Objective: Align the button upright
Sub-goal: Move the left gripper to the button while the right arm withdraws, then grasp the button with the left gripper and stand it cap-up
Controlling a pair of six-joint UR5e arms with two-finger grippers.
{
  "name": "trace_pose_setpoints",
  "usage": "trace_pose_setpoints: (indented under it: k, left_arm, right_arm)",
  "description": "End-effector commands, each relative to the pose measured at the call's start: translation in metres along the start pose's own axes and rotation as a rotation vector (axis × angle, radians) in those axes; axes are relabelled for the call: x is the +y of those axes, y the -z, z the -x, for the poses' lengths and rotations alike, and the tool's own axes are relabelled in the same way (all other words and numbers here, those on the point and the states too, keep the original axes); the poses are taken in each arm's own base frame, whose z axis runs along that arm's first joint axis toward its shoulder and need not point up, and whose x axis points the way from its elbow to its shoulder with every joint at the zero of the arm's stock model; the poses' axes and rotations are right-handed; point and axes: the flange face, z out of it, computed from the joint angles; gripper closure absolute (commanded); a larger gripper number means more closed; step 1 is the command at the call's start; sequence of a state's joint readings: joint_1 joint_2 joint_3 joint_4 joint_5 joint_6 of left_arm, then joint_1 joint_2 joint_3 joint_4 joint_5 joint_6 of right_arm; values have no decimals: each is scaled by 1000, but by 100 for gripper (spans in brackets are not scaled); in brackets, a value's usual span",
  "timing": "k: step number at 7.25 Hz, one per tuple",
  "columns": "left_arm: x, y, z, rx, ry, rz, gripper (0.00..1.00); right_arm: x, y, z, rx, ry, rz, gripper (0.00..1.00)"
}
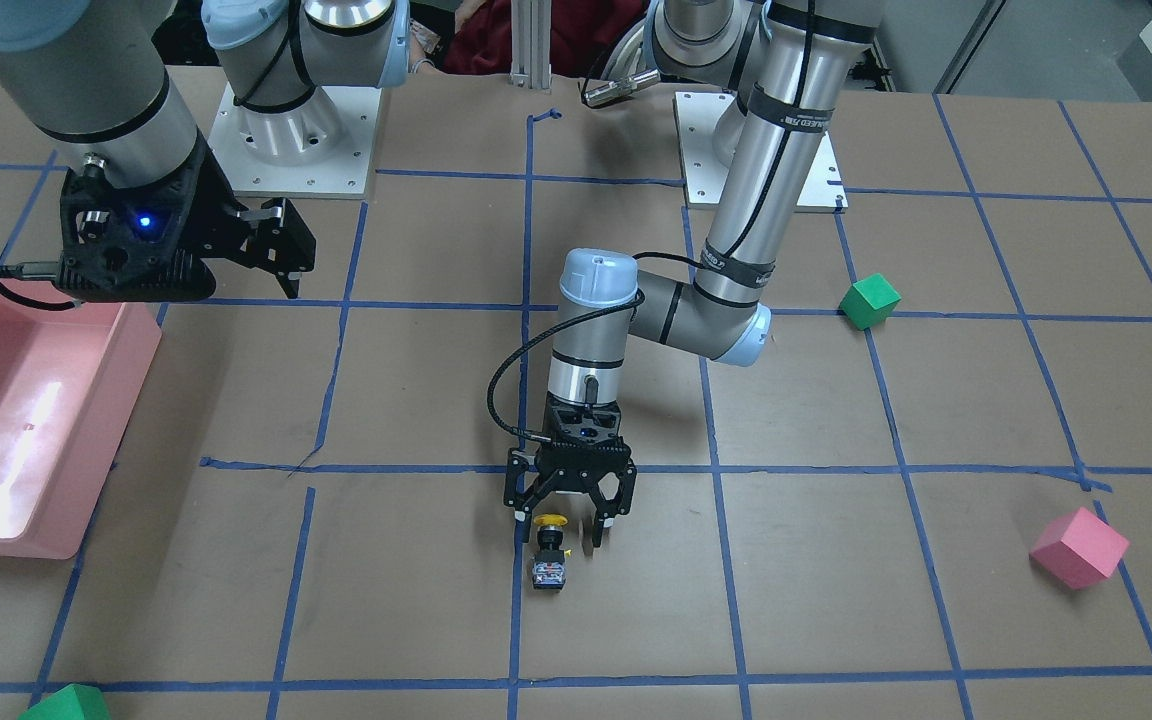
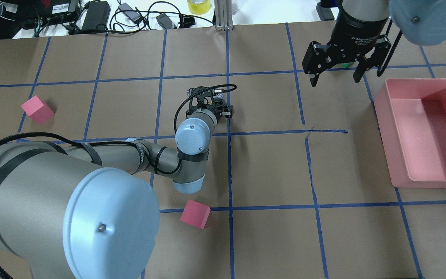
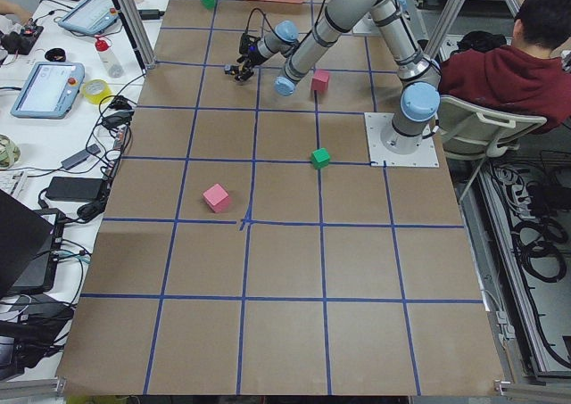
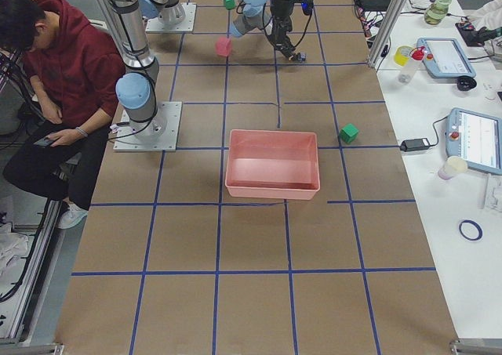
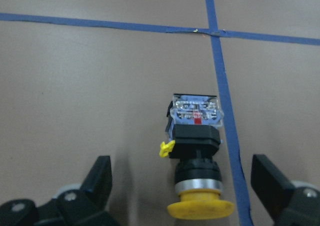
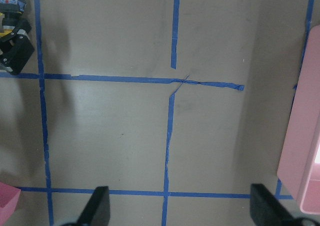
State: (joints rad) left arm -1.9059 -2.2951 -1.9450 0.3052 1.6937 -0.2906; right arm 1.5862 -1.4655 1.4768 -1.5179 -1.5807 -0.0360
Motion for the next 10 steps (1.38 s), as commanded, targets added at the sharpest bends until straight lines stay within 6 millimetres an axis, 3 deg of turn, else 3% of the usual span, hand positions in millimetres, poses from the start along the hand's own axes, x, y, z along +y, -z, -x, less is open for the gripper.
trace_pose_setpoints:
  k: [1,2,3,5,6,7,9,10]
  left_arm:
    - [-1,0,-1,1,-11,-6,76]
    - [1,-1,0,-2,-13,5,96]
    - [-8,5,-3,-2,-17,19,100]
    - [-67,26,-24,-30,-37,114,100]
    - [-104,43,-36,-92,-58,252,100]
    - [-126,64,-49,-131,-85,372,100]
    - [-149,85,-57,-160,-38,634,100]
    - [-151,83,-63,-163,62,764,100]
  right_arm:
    - [2,2,1,-2,2,-1,0]
    - [2,1,1,2,2,2,0]
    - [1,0,1,-2,2,5,0]
    - [1,-2,1,1,10,9,0]
    - [-1,-8,0,2,12,17,0]
    - [-2,-11,-1,8,12,19,0]
    - [-1,-11,-2,15,12,19,0]
    - [-1,-15,-2,15,12,27,0]
